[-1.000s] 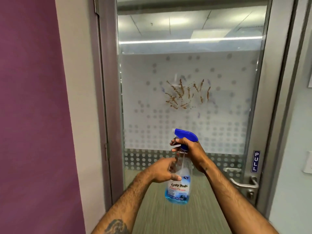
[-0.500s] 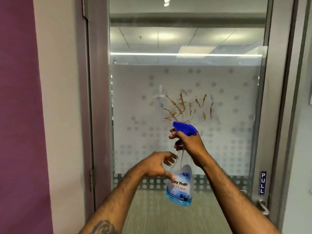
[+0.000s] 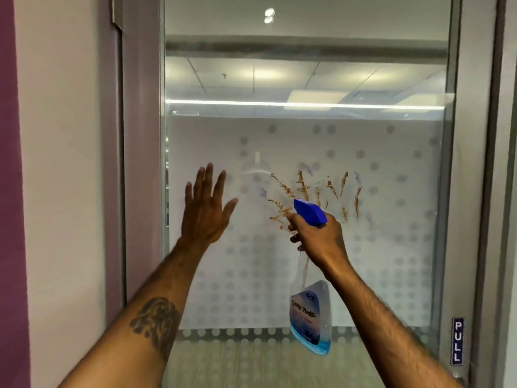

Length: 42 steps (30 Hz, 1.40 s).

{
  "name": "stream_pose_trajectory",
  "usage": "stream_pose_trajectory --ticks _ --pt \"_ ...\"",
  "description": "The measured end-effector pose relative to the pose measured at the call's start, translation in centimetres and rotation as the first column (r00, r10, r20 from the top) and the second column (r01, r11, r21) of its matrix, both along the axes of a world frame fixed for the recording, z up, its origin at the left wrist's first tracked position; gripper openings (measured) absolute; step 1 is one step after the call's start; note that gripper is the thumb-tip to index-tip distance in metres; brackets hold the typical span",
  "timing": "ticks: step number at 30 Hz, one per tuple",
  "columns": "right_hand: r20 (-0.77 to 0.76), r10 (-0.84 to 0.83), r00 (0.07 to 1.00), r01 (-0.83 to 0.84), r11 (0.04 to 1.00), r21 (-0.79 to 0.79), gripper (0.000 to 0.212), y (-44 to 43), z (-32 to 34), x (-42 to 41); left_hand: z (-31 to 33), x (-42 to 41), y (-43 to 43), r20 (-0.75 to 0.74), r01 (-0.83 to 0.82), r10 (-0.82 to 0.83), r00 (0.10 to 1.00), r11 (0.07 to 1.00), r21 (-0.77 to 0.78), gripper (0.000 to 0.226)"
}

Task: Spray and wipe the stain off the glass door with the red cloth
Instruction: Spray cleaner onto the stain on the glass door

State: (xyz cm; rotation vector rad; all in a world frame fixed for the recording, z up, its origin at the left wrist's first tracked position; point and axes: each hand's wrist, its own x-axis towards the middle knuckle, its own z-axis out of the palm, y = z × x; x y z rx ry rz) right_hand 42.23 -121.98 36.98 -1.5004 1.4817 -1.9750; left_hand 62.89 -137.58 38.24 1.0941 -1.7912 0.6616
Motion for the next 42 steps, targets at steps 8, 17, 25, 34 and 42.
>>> stream_pose_trajectory --ticks 8,17,25,34,42 --pt "-0.029 -0.125 0.992 0.124 0.992 -0.037 0.015 0.9 1.6 1.2 1.1 0.6 -6.2 0.008 -0.111 0.114 0.993 0.981 -0.160 0.072" --pt "-0.059 -0.273 0.960 0.268 0.960 -0.081 0.018 1.9 1.3 3.5 0.4 0.4 -8.4 -0.052 -0.093 0.081 0.995 0.950 -0.298 0.071" --pt "-0.063 -0.384 0.921 0.379 0.922 -0.080 0.031 1.8 0.3 3.7 0.3 0.3 -8.8 -0.068 -0.088 0.070 0.995 0.946 -0.311 0.073" --pt "-0.104 -0.337 0.936 0.339 0.941 -0.005 0.023 1.3 0.6 2.5 0.4 0.3 -8.8 -0.068 -0.084 0.067 0.995 0.949 -0.304 0.073" --pt "-0.060 -0.338 0.939 0.337 0.941 -0.024 0.023 0.9 0.0 3.0 0.4 0.3 -8.7 -0.067 -0.092 0.075 0.995 0.949 -0.302 0.073"
